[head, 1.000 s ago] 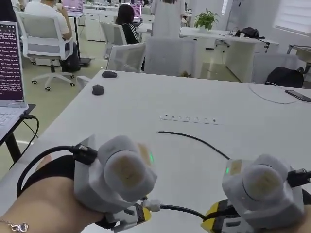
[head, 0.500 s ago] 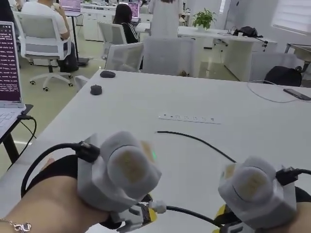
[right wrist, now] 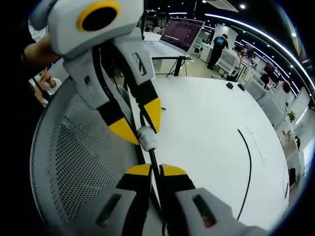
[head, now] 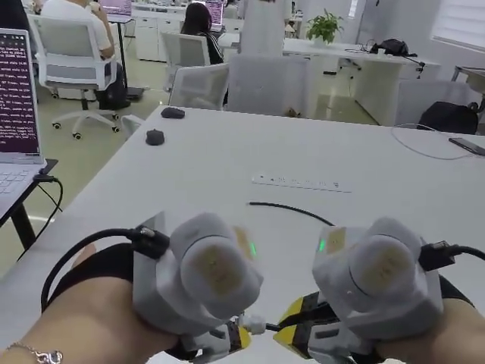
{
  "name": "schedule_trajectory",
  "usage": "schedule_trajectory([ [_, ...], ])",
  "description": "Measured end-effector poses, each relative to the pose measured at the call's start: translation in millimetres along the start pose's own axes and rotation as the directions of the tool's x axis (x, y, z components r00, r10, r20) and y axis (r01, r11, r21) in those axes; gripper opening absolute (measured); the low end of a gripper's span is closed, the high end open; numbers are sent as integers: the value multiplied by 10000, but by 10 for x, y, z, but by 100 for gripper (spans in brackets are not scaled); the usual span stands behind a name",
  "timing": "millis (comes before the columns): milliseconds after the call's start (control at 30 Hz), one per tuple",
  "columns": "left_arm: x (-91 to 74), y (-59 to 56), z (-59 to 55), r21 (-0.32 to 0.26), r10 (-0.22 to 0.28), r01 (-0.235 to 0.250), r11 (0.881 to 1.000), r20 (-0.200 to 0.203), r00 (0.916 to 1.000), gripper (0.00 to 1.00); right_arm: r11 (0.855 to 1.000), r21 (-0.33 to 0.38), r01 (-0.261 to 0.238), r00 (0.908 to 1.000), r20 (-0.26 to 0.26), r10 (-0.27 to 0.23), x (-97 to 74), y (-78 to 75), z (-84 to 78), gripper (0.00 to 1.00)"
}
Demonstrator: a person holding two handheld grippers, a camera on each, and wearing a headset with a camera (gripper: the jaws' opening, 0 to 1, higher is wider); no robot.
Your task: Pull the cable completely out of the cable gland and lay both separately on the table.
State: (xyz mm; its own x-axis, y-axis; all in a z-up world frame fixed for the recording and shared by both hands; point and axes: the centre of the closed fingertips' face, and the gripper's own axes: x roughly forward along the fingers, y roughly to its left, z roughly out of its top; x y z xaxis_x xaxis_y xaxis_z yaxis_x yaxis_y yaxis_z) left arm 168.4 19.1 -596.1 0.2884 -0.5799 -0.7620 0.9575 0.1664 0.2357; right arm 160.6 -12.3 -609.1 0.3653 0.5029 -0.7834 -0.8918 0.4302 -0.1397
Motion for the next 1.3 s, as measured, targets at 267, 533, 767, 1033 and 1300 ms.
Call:
schedule_trajectory([
  [267,-10,59,-91,-272,100,-104,9996,-121,9999,16,9982,-79,586,9935,-977,-591,-36,-158,-387,4],
  [533,0,56,-65,-283,67,-68,9996,-51,10000,16,9921,-210,1233,9596,-2524,-1246,-101,-333,-866,3],
  [767,-5,70,-60,-165,156,-158,9997,-132,9998,16,9959,7,905,9742,-2075,-884,-78,-211,-678,21],
  [1033,-11,9,-18,-34,112,-113,9999,-66,9999,16,9964,-753,386,9980,537,-346,-2,-1,191,24],
  [1300,-28,2,3,-46,88,-87,10000,55,9999,16,9934,-1143,9,9992,398,36,34,49,196,5],
])
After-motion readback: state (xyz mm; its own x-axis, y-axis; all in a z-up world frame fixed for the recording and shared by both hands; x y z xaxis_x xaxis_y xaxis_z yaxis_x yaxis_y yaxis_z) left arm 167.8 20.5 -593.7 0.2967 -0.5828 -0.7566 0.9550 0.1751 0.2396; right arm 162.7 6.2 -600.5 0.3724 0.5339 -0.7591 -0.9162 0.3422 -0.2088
